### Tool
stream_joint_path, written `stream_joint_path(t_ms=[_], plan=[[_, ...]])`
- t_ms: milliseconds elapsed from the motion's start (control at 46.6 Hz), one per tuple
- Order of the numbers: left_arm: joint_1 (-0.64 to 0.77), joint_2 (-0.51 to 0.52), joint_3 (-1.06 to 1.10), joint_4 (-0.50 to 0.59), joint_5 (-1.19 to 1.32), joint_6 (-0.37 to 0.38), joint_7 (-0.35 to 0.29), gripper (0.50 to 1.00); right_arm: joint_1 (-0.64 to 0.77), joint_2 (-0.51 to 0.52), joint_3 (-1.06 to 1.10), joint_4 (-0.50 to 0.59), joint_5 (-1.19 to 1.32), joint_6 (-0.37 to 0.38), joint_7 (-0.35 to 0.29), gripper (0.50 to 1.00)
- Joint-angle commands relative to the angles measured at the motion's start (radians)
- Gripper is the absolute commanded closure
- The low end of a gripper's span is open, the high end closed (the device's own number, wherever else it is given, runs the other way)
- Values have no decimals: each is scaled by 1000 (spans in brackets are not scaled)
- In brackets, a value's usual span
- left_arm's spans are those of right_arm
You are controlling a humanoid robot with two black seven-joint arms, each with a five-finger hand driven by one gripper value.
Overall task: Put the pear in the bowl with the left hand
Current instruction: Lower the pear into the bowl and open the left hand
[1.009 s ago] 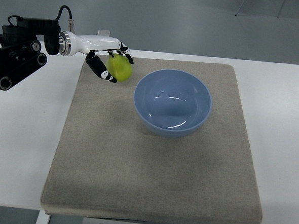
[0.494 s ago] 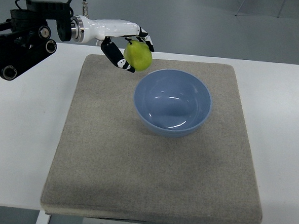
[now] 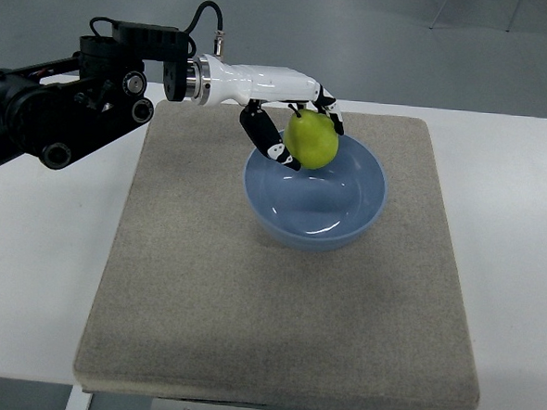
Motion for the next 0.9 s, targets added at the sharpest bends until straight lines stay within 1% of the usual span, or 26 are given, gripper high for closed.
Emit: stream_joint_path(t_ms=[0, 215, 451, 644, 665, 687, 708, 730, 751, 815, 880], plan=[[3, -9, 3, 7, 4, 0, 0, 1000, 0, 0, 0, 0, 0, 0, 1, 574], [14, -34, 59, 21, 1, 8, 0, 1000, 0, 0, 0, 0, 0, 0, 1, 576], [43, -52, 62, 47, 9, 10, 0, 1000, 0, 0, 0, 0, 0, 0, 1, 576], [52, -60, 62, 47, 4, 13, 0, 1000, 0, 0, 0, 0, 0, 0, -1, 576], [52, -61, 62, 47, 3, 13, 0, 905, 0, 0, -2, 0, 0, 0, -1, 576], [52, -61, 62, 47, 0, 14, 0, 781, 0, 0, 0, 0, 0, 0, 0, 576], [52, -61, 60, 47, -3, 14, 0, 682, 0, 0, 0, 0, 0, 0, 1, 576], [54, -61, 60, 45, -6, 14, 0, 614, 0, 0, 0, 0, -2, 0, 1, 576], [54, -61, 60, 45, -8, 14, 0, 590, 0, 0, 0, 0, -2, 0, 1, 576], [57, -61, 60, 44, -8, 14, 0, 570, 0, 0, 0, 0, 0, 0, -1, 576], [57, -61, 60, 44, -10, 14, 2, 527, 0, 0, 0, 0, 0, 0, 1, 576]])
